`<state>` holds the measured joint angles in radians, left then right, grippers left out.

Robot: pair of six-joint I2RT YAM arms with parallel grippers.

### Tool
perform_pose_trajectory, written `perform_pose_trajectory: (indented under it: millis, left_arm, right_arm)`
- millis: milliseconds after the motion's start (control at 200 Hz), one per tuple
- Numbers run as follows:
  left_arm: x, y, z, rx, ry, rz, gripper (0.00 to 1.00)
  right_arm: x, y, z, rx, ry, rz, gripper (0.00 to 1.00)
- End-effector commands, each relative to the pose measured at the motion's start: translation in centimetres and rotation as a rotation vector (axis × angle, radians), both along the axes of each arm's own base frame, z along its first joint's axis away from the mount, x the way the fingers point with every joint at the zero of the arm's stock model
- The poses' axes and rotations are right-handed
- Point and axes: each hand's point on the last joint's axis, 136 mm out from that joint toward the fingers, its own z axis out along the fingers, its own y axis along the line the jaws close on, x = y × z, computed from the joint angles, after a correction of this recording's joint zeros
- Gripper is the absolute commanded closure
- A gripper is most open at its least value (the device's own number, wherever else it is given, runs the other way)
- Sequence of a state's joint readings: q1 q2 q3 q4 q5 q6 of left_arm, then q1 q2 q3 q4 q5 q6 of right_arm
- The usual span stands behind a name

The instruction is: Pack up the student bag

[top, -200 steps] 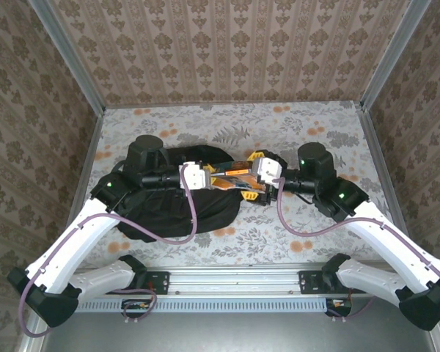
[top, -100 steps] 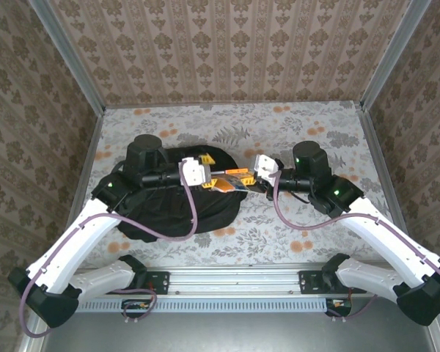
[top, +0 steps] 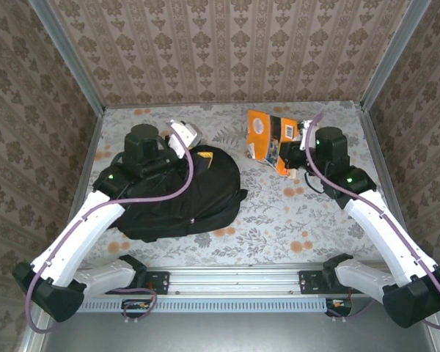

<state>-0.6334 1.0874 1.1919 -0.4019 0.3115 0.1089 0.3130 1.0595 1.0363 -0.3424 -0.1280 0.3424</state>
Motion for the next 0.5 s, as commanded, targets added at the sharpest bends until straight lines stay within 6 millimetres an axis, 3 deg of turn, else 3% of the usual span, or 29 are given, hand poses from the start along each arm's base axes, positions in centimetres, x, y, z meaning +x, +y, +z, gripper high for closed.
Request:
perform_pose_trajectory:
  millis: [0, 70, 115, 230, 370, 495]
  left_arm:
    - [1.0, 0.8, -1.2, 0.025, 0.081, 0.149, 0.40]
    - [1.4, -0.2, -2.9, 0.062, 0.146, 0.184, 0.37]
    - [1.8, -0.5, -4.6, 0.125, 0.223, 0.234, 0.40]
    - [0.9, -3.1, -9.3, 0.338, 0.395, 0.246, 0.42]
    - [-0.5, -7.0, -12.0, 0.447, 0.430, 0.217, 0.34]
    - [-1.3, -9.1, -14.5, 0.504, 0.521, 0.188, 0.32]
  right_arm:
    - [0.1, -4.0, -0.9, 0.143, 0.114, -0.262, 1.00]
    - [-0.1, -5.6, -1.9, 0.170, 0.164, -0.339, 1.00]
    - [-0.3, -6.2, -2.5, 0.190, 0.191, -0.364, 1.00]
    - [-0.5, -6.3, -3.9, 0.206, 0.232, -0.365, 1.00]
    - [-0.8, -6.5, -5.8, 0.199, 0.277, -0.384, 1.00]
    - [-1.1, -6.9, -6.8, 0.193, 0.287, -0.396, 1.00]
